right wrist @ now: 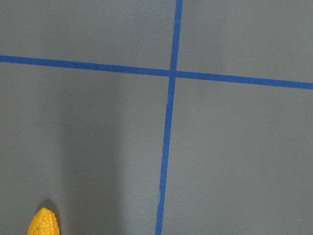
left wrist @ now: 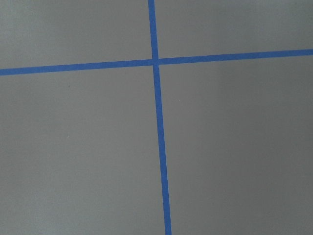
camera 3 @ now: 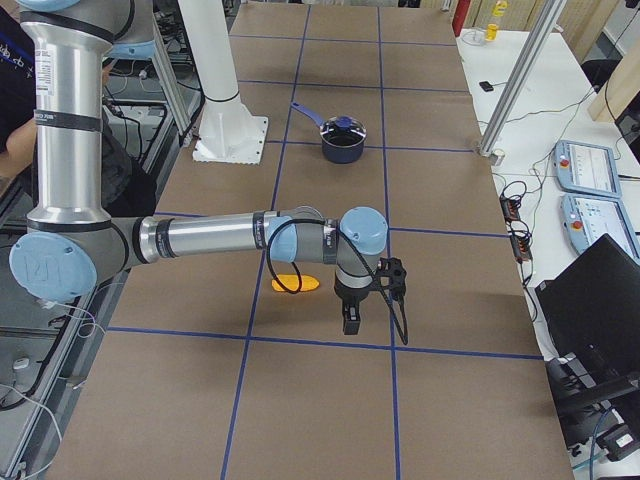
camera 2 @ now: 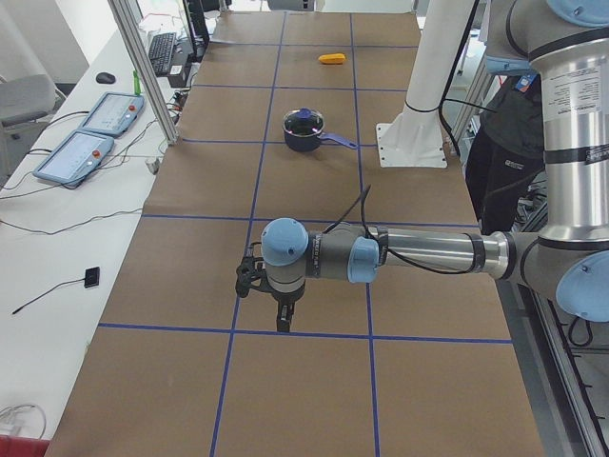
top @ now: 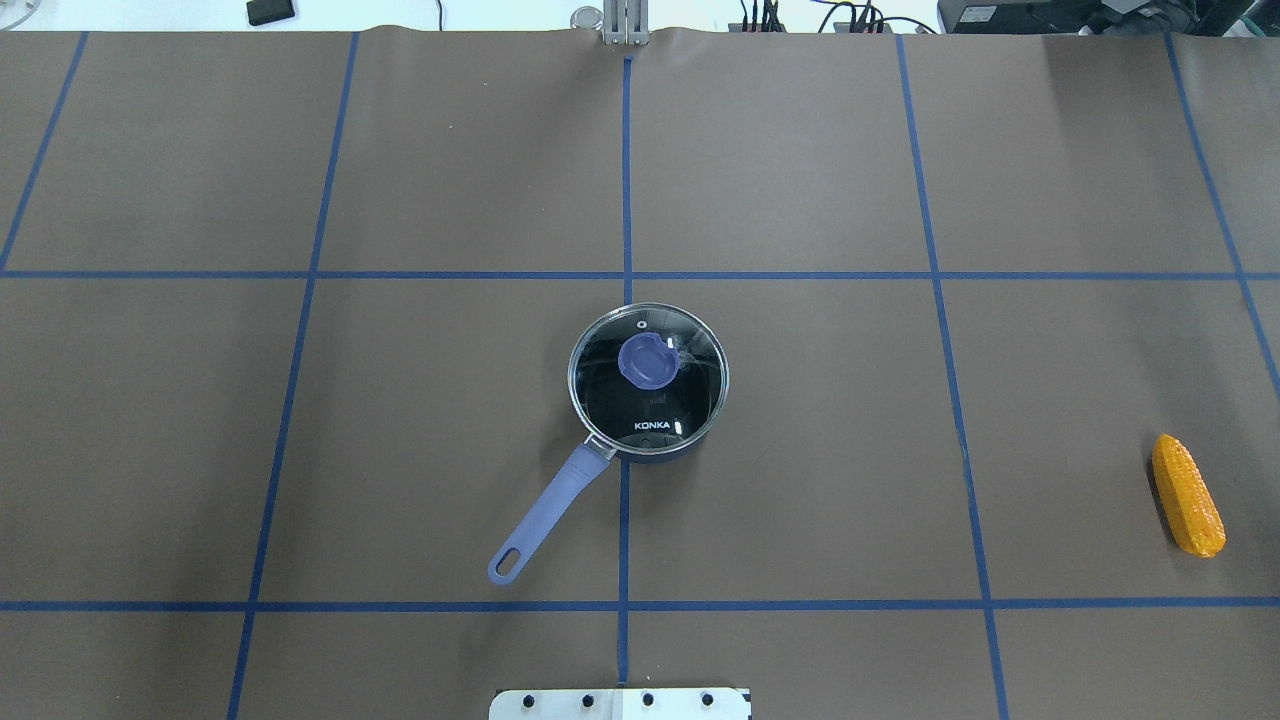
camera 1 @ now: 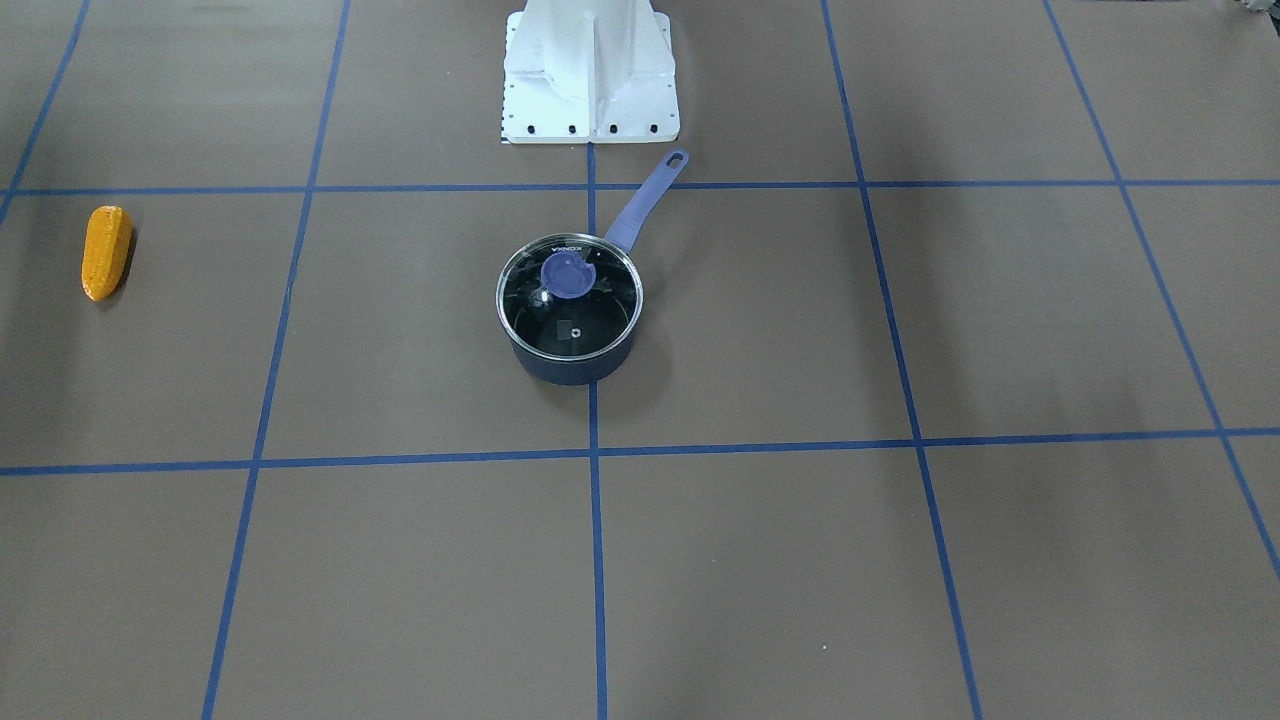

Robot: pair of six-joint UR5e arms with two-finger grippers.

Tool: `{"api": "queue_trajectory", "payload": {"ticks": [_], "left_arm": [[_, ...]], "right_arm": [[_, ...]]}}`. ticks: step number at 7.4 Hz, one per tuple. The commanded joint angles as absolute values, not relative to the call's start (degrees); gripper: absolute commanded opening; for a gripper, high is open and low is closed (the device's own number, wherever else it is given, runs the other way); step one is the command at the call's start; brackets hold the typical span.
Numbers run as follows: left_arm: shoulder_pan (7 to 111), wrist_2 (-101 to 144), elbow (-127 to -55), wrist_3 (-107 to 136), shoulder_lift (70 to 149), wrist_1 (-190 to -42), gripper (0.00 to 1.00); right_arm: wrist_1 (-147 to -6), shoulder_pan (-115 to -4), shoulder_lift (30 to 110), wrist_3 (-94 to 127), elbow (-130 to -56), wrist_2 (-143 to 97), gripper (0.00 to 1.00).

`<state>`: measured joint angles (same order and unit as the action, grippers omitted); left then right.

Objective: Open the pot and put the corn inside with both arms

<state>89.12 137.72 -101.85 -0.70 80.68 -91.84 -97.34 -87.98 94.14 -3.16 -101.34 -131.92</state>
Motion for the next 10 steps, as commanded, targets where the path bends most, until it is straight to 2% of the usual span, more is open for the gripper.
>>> {"api": "queue_trajectory", "payload": {"ticks": [1,4,7,8,10], "left_arm": [[88.95,137.72,-102.56,-0.7,80.77,-91.85,0.98],[88.95,137.81,-103.36,-0.35,81.55,-92.46,0.98],[89.03,137.9,-103.36,-0.26,85.77,-93.16,0.98],[89.03,137.81,-102.23,0.17,89.61,-95.08,0.98],[88.95,142.26,-102.83,0.18,90.26,-97.28,0.98]], "right_arm": [[-97.29,-87.98,94.04,-3.16,-101.51,-132.27,1.0],[-96.77,-87.89,93.17,-3.69,-103.96,-132.19,1.0],[-80.56,-87.89,93.25,-2.99,-102.06,-131.05,1.0],[-79.38,-87.89,93.25,-2.81,-101.78,-131.74,1.0],[-78.76,-87.98,92.9,-0.61,-101.86,-132.01,1.0]]}}
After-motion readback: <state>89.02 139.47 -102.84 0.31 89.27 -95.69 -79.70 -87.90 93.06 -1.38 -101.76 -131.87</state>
